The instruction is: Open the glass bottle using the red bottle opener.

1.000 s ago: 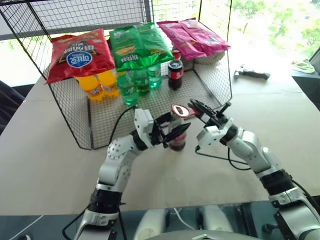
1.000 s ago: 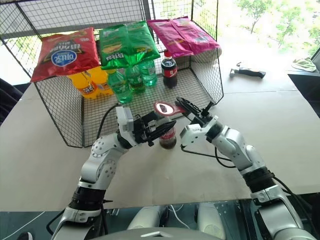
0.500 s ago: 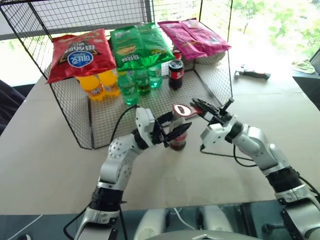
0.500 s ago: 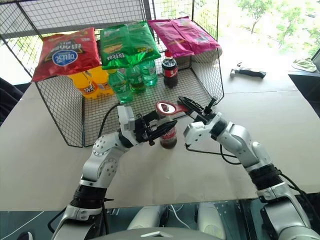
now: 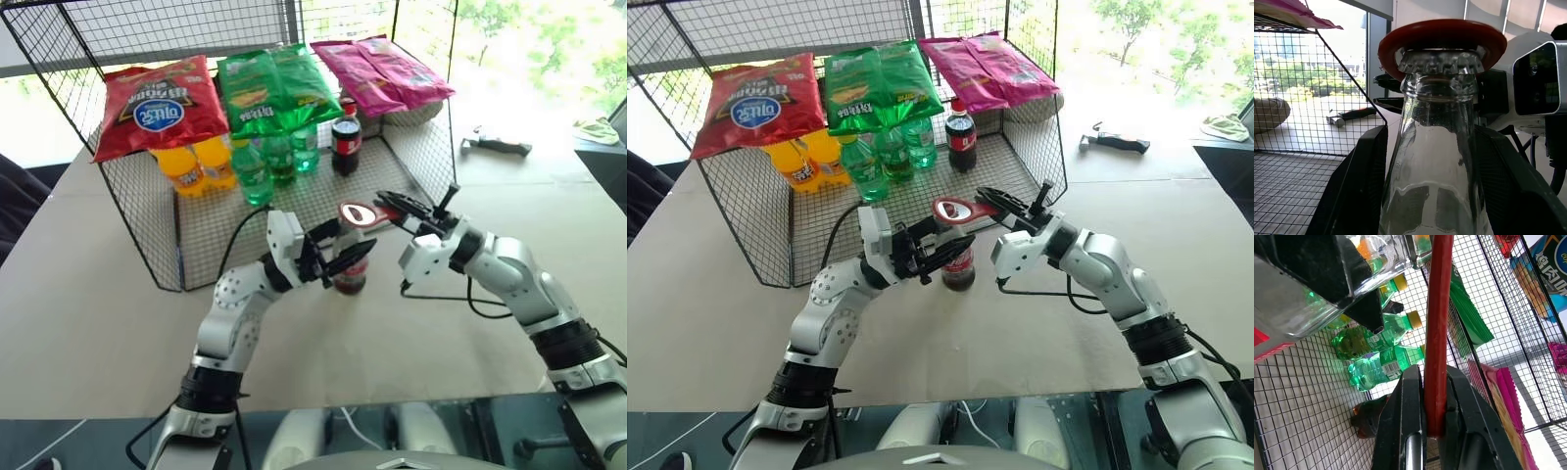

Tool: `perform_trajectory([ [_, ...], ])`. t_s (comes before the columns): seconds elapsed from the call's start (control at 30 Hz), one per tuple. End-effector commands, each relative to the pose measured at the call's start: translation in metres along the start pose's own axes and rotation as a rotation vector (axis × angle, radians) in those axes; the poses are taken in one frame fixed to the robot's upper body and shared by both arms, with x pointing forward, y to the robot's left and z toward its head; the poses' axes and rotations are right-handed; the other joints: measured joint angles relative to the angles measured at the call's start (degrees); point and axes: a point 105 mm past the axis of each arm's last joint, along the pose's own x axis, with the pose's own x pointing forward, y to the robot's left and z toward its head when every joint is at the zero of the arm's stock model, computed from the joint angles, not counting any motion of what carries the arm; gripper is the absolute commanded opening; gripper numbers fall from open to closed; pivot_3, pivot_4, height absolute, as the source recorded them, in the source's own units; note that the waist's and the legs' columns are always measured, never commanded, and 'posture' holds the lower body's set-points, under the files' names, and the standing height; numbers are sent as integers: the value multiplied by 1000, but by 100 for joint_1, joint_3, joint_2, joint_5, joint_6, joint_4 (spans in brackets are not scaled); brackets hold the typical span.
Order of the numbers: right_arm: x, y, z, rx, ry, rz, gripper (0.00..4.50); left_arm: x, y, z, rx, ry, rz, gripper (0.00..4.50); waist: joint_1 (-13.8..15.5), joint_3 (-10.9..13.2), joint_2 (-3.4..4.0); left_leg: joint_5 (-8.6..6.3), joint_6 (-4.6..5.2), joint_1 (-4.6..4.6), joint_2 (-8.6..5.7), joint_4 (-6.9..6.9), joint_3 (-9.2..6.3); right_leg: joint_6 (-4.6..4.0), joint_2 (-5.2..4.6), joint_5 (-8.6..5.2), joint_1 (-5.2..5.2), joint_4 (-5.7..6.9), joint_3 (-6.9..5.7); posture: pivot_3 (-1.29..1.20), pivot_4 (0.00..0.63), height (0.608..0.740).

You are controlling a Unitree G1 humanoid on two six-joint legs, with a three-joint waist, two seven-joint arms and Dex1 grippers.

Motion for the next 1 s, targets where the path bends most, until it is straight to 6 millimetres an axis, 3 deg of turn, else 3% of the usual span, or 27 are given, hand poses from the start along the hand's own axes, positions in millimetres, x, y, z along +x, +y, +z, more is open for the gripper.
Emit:
perform_trajectory([
  [0.03,2,-23,11,-75,-63,-46,0,3,0,-2,1,9,1,2031,0,0,0,0,0,0,0,0,0,0,0,0,0,0,0,0,150,740],
  [0.43,-2,-48,-1,-197,-38,-60,0,3,-2,-3,-5,11,-8,2031,-19,0,0,0,0,-3,0,0,2,0,0,0,-1,0,2,0,150,740],
  [1.0,-7,-50,-11,-173,-12,-93,0,2,-1,-2,-2,8,-1,2031,-32,0,0,0,0,-2,5,0,5,0,4,0,0,1,4,0,150,740],
])
